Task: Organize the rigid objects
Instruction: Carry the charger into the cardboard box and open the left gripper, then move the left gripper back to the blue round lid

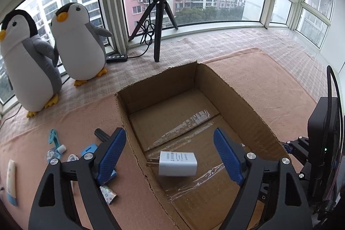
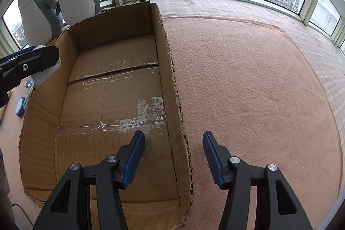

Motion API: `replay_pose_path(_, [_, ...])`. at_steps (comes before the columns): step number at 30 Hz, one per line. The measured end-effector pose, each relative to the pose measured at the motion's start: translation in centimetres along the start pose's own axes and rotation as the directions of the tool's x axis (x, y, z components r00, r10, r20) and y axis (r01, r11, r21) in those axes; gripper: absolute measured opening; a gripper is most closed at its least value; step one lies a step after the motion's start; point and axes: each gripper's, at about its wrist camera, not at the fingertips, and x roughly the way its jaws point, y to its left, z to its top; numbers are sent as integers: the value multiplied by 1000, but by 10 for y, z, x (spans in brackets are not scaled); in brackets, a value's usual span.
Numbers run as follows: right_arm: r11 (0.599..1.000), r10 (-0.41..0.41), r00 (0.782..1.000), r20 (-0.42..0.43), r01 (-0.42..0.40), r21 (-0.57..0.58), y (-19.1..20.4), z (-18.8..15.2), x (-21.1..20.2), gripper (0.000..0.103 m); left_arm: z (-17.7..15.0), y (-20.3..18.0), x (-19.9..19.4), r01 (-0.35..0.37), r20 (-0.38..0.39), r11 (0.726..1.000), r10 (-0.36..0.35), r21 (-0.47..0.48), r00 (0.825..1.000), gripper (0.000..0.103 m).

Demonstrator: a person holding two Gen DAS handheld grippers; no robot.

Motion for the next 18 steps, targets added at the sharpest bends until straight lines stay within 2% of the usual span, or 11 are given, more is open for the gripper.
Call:
replay_pose_path(10, [1000,6,1000,1,-6,5,-2,-1,-1,53,3,5,-4,-12,2,1000,12,-19,1000,84])
replay_pose_path(18, [1000,3,1000,-1,-3,4,-3,0,0,55,2,15,-15,20,27,999,-19,-42,999,84])
